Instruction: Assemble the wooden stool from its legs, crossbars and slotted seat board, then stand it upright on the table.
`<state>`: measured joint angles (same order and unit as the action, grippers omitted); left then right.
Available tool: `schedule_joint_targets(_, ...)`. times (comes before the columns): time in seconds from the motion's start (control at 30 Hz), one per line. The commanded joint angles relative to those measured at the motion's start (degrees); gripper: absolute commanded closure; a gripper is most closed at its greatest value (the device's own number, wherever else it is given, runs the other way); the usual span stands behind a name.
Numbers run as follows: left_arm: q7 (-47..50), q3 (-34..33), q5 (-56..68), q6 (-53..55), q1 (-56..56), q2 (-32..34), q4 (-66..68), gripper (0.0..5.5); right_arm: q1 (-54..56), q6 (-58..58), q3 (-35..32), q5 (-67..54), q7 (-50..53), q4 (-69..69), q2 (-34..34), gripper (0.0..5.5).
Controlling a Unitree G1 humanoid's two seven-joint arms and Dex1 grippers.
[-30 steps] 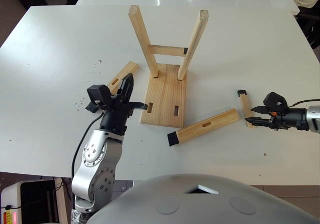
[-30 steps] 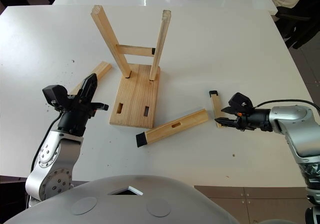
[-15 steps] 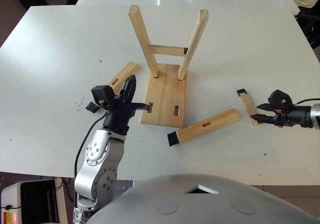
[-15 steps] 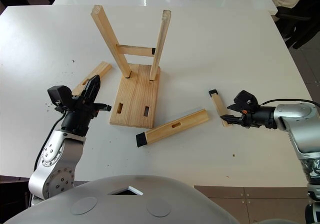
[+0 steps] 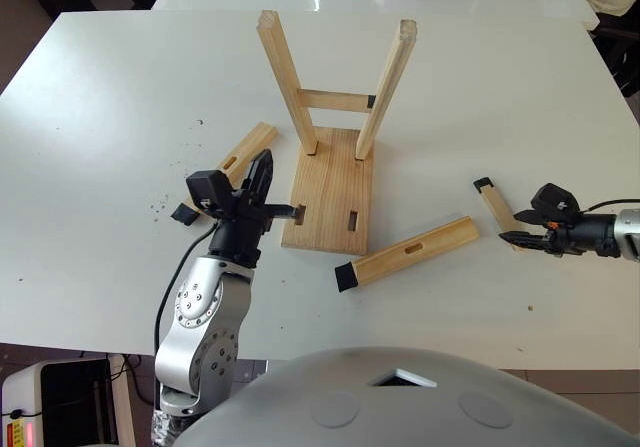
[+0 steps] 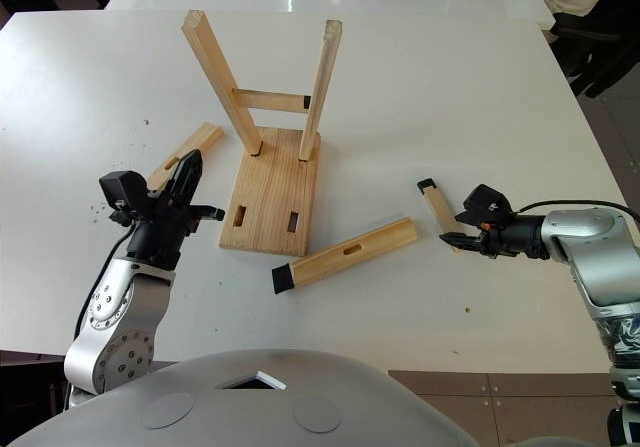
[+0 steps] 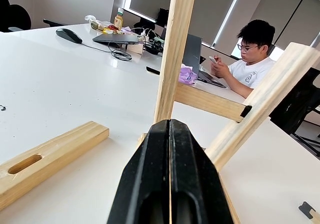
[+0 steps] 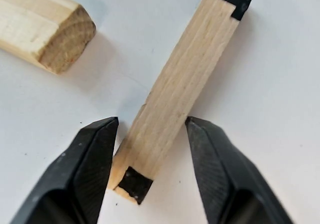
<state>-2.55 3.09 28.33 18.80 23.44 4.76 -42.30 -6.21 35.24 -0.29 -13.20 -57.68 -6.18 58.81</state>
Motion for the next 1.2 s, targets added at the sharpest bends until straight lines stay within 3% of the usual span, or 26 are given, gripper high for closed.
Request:
schedule_joint_targets(0.03,-0.35,-0.27,-0.64,-0.40,-0.32,-0.10,0.68,5.50,-1.85,-1.30,0.36,2.04,1.17,2.49,0.03,3.69)
schedule_joint_targets(0.17,-0.38,-0.56,-0.66,-0.46,-0.53,-0.05,0.85,5.50,-1.35,-2.86,0.55,2.44,0.91,4.42,0.34,4.19)
schedule_joint_targets(0.4,-0.32,-1.11,-0.71,-0.27,-1.44,0.47,0.79,5.50,2.41,-2.99,0.12,1.22,1.89,5.57,-1.90,4.20)
schedule_joint_targets(0.57,-0.74,-6.29,5.37,1.48,-8.41,2.23,-0.64,5.50,27.12,10.04,-12.25,-18.25,9.95,8.85,-18.36,4.20)
schedule_joint_targets(0.73,-3.14,-8.79,16.82,2.41,-14.86,3.50,-2.49,5.50,44.07,21.91,-20.54,-39.55,13.64,7.82,-26.27,4.20)
schedule_joint_targets(0.97,-6.26,-8.37,36.55,5.11,-24.98,7.23,-5.10,4.47,48.78,31.71,-22.11,-60.82,11.62,1.58,-27.08,4.20)
schedule_joint_targets(1.2,-5.13,-9.60,53.18,7.26,-32.85,12.44,-2.53,3.35,46.94,34.86,-12.89,-58.35,3.78,0.77,-22.43,4.20)
